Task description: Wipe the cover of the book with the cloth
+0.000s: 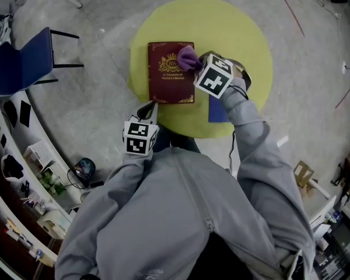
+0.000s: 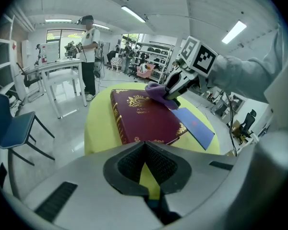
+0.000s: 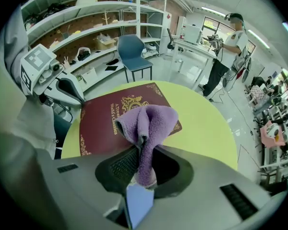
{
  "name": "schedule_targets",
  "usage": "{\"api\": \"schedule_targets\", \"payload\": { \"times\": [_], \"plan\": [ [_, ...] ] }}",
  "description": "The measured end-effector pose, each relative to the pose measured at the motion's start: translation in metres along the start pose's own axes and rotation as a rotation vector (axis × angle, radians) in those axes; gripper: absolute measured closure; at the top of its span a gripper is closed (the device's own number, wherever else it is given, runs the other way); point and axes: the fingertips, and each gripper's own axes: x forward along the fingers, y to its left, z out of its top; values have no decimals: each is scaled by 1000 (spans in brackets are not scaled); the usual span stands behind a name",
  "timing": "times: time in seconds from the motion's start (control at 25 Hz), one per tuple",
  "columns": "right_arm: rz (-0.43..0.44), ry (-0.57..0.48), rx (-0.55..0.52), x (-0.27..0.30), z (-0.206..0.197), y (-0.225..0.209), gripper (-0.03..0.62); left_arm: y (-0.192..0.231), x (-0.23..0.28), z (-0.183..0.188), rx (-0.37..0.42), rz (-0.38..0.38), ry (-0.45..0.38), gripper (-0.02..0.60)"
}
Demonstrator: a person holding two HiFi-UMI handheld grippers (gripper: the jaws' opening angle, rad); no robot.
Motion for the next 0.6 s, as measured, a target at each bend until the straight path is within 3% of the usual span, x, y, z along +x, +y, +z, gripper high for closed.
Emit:
{"api": "schedule_targets", "payload": {
  "times": [0.36,0.6],
  "plan": [
    [-42,75,35,-5,-31,-5,503,-1,-1,-1,17,-6,11,563],
    [-61,40,61,-19,-26,-1,503,-2,-4,-12,15,-7,36,563]
  ]
}}
